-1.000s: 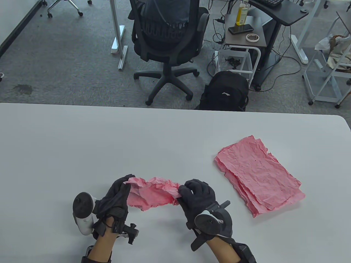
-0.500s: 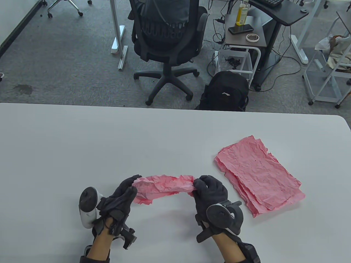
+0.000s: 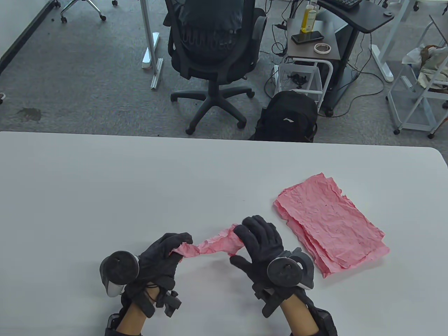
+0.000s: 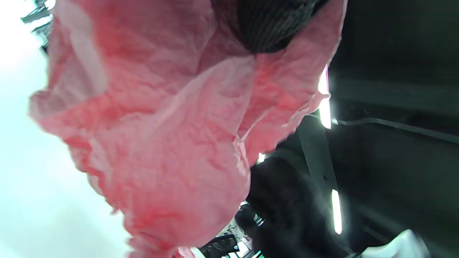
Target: Flatten crumpled papers and stack
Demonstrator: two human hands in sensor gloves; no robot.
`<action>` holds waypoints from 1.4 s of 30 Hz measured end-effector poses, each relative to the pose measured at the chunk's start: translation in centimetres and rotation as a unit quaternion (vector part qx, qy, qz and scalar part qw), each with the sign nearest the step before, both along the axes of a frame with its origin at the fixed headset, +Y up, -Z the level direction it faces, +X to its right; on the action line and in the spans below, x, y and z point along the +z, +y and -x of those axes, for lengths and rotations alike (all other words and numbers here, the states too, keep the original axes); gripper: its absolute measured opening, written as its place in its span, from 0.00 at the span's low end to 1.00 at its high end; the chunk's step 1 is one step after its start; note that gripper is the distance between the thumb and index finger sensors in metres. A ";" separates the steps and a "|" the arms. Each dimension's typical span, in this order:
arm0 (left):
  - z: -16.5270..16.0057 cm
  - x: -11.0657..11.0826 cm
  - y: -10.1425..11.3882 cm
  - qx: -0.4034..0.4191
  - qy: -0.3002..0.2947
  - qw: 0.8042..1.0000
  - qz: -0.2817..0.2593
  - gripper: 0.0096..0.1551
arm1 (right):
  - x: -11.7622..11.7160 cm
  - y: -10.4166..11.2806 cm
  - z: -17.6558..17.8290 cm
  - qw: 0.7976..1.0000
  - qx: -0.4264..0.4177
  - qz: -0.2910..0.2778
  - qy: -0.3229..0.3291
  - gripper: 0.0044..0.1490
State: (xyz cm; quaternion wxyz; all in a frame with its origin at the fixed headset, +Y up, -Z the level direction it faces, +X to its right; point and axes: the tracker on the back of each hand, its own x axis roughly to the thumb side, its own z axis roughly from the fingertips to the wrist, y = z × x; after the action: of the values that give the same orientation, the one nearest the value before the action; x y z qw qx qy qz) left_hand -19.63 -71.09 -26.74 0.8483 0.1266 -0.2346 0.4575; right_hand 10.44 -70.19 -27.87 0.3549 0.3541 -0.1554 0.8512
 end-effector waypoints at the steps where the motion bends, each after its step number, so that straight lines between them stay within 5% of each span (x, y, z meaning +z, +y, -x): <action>1: -0.4 0.2 0.1 -0.012 -0.006 1.000 -0.008 0.19 | 0.4 0.1 0.5 1.000 -0.010 0.001 0.012 0.61; 3: -1.4 0.5 0.2 -0.031 -0.029 0.999 -0.019 0.19 | 1.4 0.2 2.4 0.999 -0.013 0.023 0.032 0.59; 5: -1.9 0.5 0.1 -0.028 -0.050 0.998 -0.015 0.19 | 1.8 0.0 3.5 0.998 0.043 0.040 0.009 0.45; 7: -2.0 0.4 -0.1 -0.026 -0.061 0.998 -0.002 0.19 | 1.9 0.0 3.1 0.999 0.018 -0.018 -0.035 0.29; 10: -1.8 0.1 -0.3 -0.040 -0.033 0.999 0.007 0.20 | 1.6 0.4 1.9 0.996 -0.048 -0.037 -0.063 0.25; 14: -2.8 0.0 -0.8 -0.047 -0.134 0.989 0.049 0.49 | 2.2 0.5 2.1 0.991 0.001 -0.098 -0.089 0.23; 20: -2.7 0.7 0.2 -0.035 -0.067 0.997 -0.001 0.23 | 2.5 0.6 2.8 0.988 0.029 -0.122 -0.095 0.24; 23: -1.2 0.7 0.6 0.002 -0.022 1.000 -0.017 0.22 | 1.2 0.0 1.8 0.989 0.055 -0.058 -0.122 0.25; 29: 1.4 0.4 1.0 0.016 0.076 0.996 -0.046 0.22 | -1.3 -1.5 -1.0 0.988 -0.038 0.101 -0.113 0.25; 36: 3.0 0.2 0.7 0.032 0.148 0.988 -0.041 0.22 | -2.2 -1.7 -2.8 0.982 0.005 0.120 -0.147 0.26; 40: 3.6 -0.1 0.1 0.052 0.155 0.986 -0.015 0.22 | -2.8 -2.4 -4.0 0.976 -0.132 0.151 -0.083 0.27; 42: 3.9 -0.2 0.0 0.049 0.164 0.985 -0.017 0.23 | -3.2 -2.9 -4.2 0.951 -0.221 0.209 -0.056 0.29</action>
State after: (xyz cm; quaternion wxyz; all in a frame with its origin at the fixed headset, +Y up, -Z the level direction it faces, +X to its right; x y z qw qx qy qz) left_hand -23.55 -71.05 -26.95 0.8496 0.2255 -0.0929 0.4676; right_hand 14.64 -73.06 -31.10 0.5906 0.1812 -0.0682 0.7834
